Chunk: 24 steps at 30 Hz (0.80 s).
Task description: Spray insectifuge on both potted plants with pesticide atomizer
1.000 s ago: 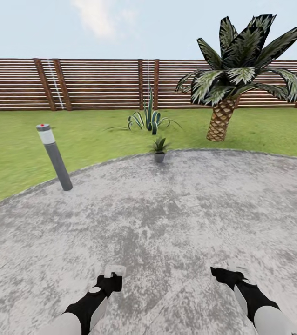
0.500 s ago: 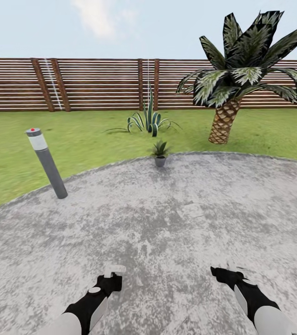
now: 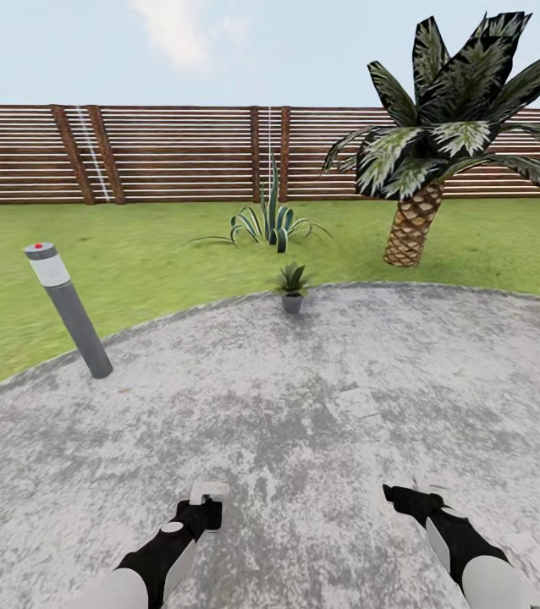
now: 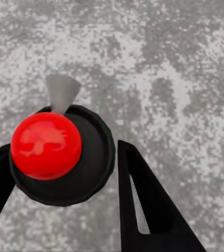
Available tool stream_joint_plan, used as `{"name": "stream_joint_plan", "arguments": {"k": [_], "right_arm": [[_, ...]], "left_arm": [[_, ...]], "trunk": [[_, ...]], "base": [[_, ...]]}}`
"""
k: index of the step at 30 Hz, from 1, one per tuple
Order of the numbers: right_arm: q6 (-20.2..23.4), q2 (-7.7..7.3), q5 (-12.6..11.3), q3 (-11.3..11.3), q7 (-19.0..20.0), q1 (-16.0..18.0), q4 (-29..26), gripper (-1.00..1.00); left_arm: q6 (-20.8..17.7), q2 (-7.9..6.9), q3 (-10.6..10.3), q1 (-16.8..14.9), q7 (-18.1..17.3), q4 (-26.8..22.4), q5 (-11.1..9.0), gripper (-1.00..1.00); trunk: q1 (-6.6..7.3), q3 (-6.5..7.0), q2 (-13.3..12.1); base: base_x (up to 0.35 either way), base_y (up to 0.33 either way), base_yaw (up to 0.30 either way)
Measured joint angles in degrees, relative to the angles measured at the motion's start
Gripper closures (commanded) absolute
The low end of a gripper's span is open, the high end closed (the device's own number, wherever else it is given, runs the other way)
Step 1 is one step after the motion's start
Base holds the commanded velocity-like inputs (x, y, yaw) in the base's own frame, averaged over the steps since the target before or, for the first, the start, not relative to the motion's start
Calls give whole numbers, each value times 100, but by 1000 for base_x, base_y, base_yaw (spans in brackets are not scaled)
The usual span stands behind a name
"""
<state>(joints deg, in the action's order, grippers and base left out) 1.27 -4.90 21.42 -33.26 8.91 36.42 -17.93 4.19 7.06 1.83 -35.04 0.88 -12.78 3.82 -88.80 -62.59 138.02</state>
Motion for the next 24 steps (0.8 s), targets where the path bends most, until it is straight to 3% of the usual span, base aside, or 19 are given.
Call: {"name": "stream_joint_plan", "arguments": {"k": [24], "right_arm": [[0, -4, 18, 0, 0, 0, 0, -100]], "left_arm": [[0, 3, 0, 0, 0, 2, 0, 100]], "trunk": [[0, 0, 0]], "base": [[339, 0, 0]]}}
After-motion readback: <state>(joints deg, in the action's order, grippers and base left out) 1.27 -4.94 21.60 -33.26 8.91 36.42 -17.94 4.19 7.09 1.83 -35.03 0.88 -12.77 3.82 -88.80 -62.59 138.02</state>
